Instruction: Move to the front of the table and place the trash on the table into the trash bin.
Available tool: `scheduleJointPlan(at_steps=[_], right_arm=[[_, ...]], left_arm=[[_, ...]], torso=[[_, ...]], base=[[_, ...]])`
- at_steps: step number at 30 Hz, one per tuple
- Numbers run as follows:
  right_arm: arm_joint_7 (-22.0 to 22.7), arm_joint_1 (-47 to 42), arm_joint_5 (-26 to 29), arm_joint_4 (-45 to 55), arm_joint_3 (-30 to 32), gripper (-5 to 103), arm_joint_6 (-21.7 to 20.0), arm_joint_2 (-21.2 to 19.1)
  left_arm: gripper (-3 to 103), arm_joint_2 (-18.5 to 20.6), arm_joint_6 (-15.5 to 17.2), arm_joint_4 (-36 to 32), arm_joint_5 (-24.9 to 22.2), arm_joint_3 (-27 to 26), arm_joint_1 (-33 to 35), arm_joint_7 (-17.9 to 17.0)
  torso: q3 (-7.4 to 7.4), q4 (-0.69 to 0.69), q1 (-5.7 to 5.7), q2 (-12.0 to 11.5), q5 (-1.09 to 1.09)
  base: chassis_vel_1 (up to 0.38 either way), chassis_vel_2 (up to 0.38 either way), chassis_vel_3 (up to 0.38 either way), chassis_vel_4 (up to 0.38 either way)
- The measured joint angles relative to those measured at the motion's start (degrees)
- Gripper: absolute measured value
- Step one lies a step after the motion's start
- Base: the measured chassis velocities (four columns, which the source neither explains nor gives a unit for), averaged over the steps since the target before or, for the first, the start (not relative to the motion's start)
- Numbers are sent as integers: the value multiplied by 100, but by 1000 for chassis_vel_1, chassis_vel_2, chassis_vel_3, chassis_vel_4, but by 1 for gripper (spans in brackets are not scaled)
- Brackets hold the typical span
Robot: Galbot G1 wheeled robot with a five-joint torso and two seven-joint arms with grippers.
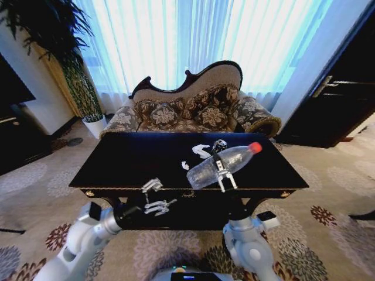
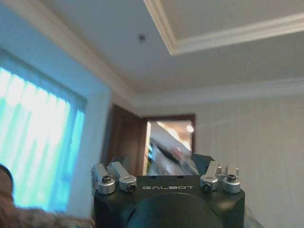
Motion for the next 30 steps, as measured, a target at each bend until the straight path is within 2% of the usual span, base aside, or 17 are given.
scheduleJointPlan(at_steps=[3,4,6,7,8,11,13,14,16,18,19,22,23,25,27,29,30], right_arm=[[-113,-34,-19,-29,43,24,48,-53],[-168,-46,-27,-53,51,24,61,-70],[-535,-90,41,-165,78,24,153,-151],[-738,-108,156,-202,92,24,189,-185],[-738,-108,156,-202,92,24,189,-185],[-1318,-129,468,-392,234,24,232,-333],[-1414,-127,478,-457,276,24,233,-368],[-1706,-121,486,-695,382,24,240,-475],[-2107,-120,459,-1108,516,24,283,-631],[-2228,-117,416,-1252,551,24,308,-675],[-2402,-103,318,-1513,592,24,366,-745],[-2811,-14,-48,-2302,649,24,573,-869],[-2811,-14,-48,-2302,649,24,573,-869],[-3175,83,-251,-2840,734,24,680,-976],[-3530,130,-314,-3199,841,24,697,-1116],[-3649,141,-337,-3314,869,24,697,-1160],[-3913,164,-421,-3608,914,24,700,-1264]], left_arm=[[87,-157,-46,-46,-106,-276,34,-161],[93,-197,-56,-53,-127,-347,39,-258],[99,-399,-20,-68,-266,-633,41,-784],[99,-486,-16,-55,-312,-723,10,-914],[99,-486,-16,-55,-312,-723,10,-914],[100,-846,-49,-4,-557,-1013,-108,-1497],[100,-889,-49,-7,-600,-1053,-113,-1586],[100,-1016,-49,-39,-715,-1203,-122,-1847],[100,-1113,-33,-85,-805,-1401,-121,-2102],[100,-1134,-27,-101,-822,-1467,-121,-2187],[100,-1161,-8,-126,-828,-1575,-123,-2357],[100,-1211,113,-236,-863,-2008,-130,-3187],[100,-1211,113,-236,-863,-2008,-130,-3187],[100,-1275,200,-335,-996,-2433,-71,-3627],[100,-1330,211,-409,-1100,-2713,26,-3677],[100,-1340,212,-426,-1123,-2777,51,-3678],[100,-1345,212,-468,-1158,-2885,92,-3675]], torso=[[0,0,0,0,0],[0,0,0,0,0],[0,1,0,0,0],[0,1,0,0,0],[0,1,0,0,0],[0,-1,0,0,-1],[0,0,0,0,-1],[0,0,0,0,-1],[0,0,0,0,-1],[0,0,0,0,-1],[0,0,0,0,0],[0,0,0,0,2],[0,0,0,0,2],[0,0,0,0,1],[0,1,0,0,-1],[0,1,0,0,-2],[0,1,0,0,0]], base=[[0,0,0,0],[0,0,0,0],[0,0,0,0],[0,0,0,0],[0,0,0,0],[0,0,0,0],[0,0,0,0],[0,0,0,0],[0,0,0,0],[0,0,0,0],[0,0,0,0],[0,0,0,0],[0,0,0,0],[0,0,0,0],[0,0,0,0],[0,0,0,0],[0,0,0,0]])
